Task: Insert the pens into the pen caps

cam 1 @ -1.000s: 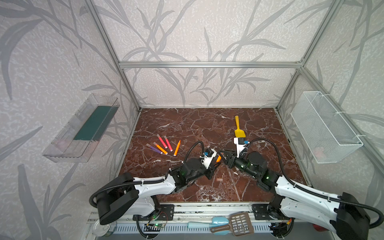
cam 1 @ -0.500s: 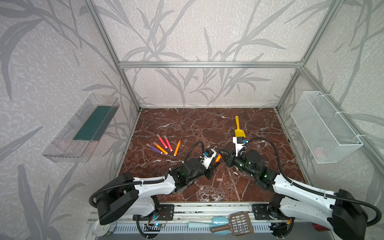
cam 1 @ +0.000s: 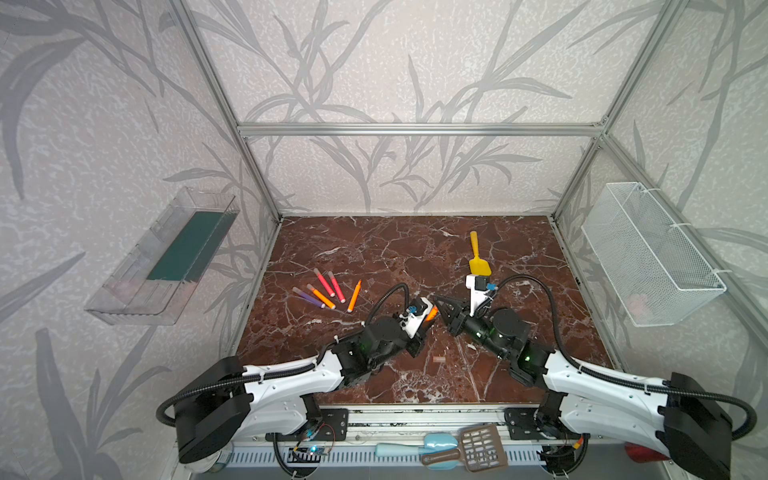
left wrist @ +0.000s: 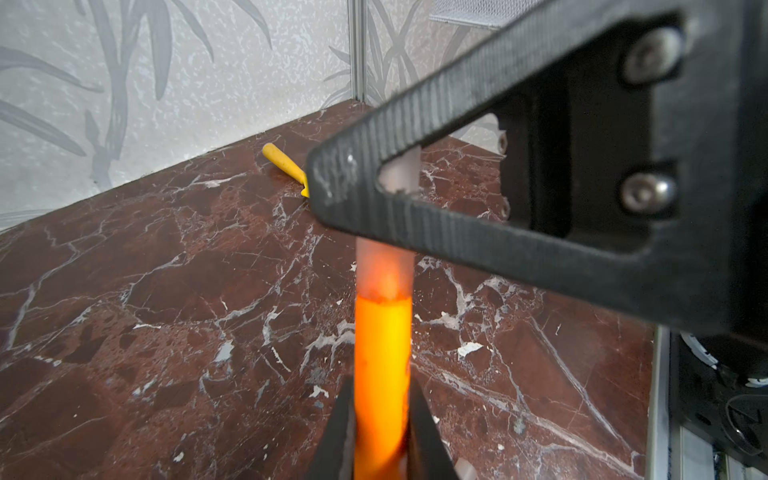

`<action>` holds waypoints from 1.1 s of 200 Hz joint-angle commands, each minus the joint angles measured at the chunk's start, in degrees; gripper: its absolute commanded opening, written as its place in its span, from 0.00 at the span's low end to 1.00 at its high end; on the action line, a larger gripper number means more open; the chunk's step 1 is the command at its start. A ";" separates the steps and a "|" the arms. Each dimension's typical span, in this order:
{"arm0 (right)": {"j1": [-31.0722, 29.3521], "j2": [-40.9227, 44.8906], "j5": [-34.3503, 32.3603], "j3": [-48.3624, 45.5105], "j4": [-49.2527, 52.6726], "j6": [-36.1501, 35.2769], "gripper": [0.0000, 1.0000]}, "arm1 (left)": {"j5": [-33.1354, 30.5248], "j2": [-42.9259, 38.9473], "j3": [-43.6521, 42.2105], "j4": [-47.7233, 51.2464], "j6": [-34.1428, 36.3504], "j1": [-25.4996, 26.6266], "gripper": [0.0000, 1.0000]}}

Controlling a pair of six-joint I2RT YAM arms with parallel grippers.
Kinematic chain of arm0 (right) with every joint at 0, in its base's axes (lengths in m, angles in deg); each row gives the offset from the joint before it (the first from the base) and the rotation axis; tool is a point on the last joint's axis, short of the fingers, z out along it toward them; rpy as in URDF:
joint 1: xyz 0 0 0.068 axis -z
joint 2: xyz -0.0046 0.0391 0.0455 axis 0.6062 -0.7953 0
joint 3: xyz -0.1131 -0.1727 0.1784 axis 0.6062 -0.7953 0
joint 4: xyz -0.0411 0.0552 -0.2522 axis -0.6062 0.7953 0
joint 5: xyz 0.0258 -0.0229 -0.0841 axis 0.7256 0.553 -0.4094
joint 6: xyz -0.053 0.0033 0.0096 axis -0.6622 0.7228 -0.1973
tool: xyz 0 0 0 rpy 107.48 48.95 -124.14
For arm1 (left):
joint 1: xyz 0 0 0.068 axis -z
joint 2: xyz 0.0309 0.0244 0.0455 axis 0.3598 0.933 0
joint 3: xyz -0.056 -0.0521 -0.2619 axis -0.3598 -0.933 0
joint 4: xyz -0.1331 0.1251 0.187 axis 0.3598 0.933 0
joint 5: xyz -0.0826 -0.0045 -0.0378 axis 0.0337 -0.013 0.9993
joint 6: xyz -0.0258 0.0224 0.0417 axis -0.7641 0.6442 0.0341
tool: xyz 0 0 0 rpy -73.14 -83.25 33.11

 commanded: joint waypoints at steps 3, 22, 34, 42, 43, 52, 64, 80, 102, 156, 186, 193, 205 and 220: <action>-6.44 -2.45 7.47 -3.42 3.16 0.37 0.00 | -8.94 -2.24 7.76 -7.24 -1.57 -4.51 0.00; -7.41 -4.01 7.69 -3.62 1.74 0.66 0.00 | -6.12 -2.81 8.42 -7.88 -2.61 -6.94 0.00; -7.72 -4.95 8.30 -3.62 0.65 0.52 0.00 | -3.46 -3.67 8.57 -8.12 -3.56 -8.74 0.00; -7.89 -5.53 8.87 -3.71 -0.09 0.10 0.00 | -1.65 -4.42 8.51 -8.22 -4.21 -9.99 0.00; -7.91 -5.59 8.95 -3.71 -0.23 0.04 0.00 | -1.34 -4.55 8.46 -8.25 -4.29 -10.17 0.00; -8.03 -6.18 10.10 -3.75 -1.29 -0.66 0.00 | 0.24 -5.54 8.34 -8.28 -5.05 -11.44 0.00; -7.96 -7.08 12.36 -4.45 -4.15 -1.72 0.00 | 2.34 -7.10 7.75 -8.52 -5.70 -13.02 0.00; -8.03 -7.67 15.79 -6.15 -9.63 -3.94 0.00 | 3.59 -9.31 6.81 -8.64 -5.74 -14.31 0.00; -8.04 -7.99 19.45 -7.52 -12.63 -4.95 0.00 | 4.25 -11.78 5.75 -8.24 -4.87 -14.88 0.00; -15.04 -8.22 0.50 -0.83 10.97 5.28 0.00 | -1.54 -10.61 5.24 -10.22 -2.45 -14.85 0.00; -15.69 -11.08 -0.69 1.93 13.99 9.39 0.00 | -4.42 -8.16 5.98 -11.69 -1.35 -14.81 0.00; -15.91 -11.85 -1.01 2.45 14.26 9.89 0.00 | -5.24 -7.61 5.96 -12.42 -1.29 -14.76 0.00; -16.02 -13.66 -0.33 3.73 14.54 10.14 0.00 | -6.22 -6.84 6.28 -12.72 -1.19 -14.82 0.00; -16.33 -15.83 -1.02 6.32 18.07 10.30 0.00 | -7.45 -5.81 7.13 -12.07 -1.07 -14.71 0.00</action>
